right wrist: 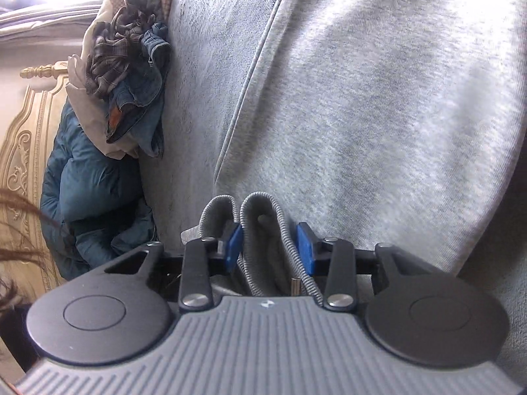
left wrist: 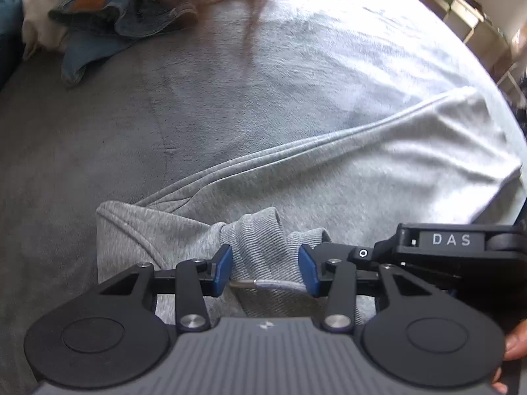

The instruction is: Fold clothes

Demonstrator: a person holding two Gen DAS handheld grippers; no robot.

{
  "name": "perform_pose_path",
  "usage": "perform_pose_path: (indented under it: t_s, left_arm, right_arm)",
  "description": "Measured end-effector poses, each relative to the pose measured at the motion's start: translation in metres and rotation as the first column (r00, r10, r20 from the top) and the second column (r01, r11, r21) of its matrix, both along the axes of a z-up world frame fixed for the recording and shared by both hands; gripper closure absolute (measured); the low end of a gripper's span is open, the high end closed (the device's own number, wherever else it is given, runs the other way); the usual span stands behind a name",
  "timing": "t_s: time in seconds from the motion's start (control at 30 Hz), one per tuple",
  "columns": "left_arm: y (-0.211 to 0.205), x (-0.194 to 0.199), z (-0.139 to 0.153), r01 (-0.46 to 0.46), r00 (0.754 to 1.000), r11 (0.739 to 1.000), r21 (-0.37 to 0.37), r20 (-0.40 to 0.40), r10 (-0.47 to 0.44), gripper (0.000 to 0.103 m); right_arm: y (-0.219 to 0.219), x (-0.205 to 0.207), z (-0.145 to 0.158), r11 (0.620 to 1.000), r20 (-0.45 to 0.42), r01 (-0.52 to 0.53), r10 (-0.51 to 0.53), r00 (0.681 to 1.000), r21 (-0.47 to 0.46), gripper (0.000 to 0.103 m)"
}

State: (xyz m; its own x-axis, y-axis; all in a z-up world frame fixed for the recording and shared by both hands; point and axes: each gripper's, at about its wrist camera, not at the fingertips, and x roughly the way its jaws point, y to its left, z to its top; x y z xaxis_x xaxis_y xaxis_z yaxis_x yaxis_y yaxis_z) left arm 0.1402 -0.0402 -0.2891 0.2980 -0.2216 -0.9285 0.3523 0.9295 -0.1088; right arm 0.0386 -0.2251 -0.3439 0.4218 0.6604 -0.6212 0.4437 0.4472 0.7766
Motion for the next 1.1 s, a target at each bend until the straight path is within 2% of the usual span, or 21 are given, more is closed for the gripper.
perform_pose_path:
  t_s: [0.17,0.27,0.47,0.53,0.8,0.9,0.93,1.03,1.1]
  left_arm:
    - [-0.012,0.001,-0.003,0.018,1.0,0.999,0.05,-0.008,-0.017,0.051]
    - [-0.012,0.002,-0.006,0.009,1.0,0.997,0.071,-0.007,-0.009,0.054]
    - [-0.003,0.001,-0.006,-0.008,1.0,1.0,0.029,-0.005,0.009,0.068]
    - [-0.001,-0.001,-0.005,-0.016,1.0,1.0,0.008,0.006,0.016,0.08]
    - [0.019,-0.014,0.009,-0.05,0.996,0.997,-0.061,0.071,0.054,0.09]
    - [0.034,-0.02,0.02,-0.062,0.994,0.991,-0.121,0.078,0.072,0.091]
    - [0.038,-0.022,0.026,-0.057,0.994,0.989,-0.139,0.083,0.069,0.092]
    - [0.038,-0.029,0.039,-0.019,0.995,0.989,-0.149,0.099,0.034,0.092]
    - [0.032,-0.032,0.037,-0.008,0.996,0.988,-0.155,0.086,0.022,0.092]
  right_arm:
    - [-0.006,-0.005,-0.003,1.0,-0.003,0.026,-0.026,1.0,0.003,0.067]
    - [-0.009,-0.009,-0.004,0.999,-0.002,0.045,-0.045,0.999,0.008,0.066]
    - [-0.013,-0.011,-0.005,0.998,-0.007,0.066,-0.066,0.998,0.02,0.066]
    - [-0.013,-0.01,-0.004,0.998,-0.001,0.057,-0.057,0.998,0.026,0.066]
    - [-0.004,0.002,0.004,1.0,0.03,-0.023,0.023,0.999,-0.004,0.065]
    - [-0.003,0.005,0.006,0.999,0.047,-0.044,0.045,0.998,-0.027,0.07]
    - [-0.003,0.005,0.007,0.998,0.056,-0.047,0.049,0.997,-0.035,0.079]
    - [-0.004,0.006,0.008,0.998,0.071,-0.056,0.059,0.996,-0.04,0.089]
    - [-0.004,0.007,0.008,0.998,0.077,-0.06,0.062,0.995,-0.032,0.09]
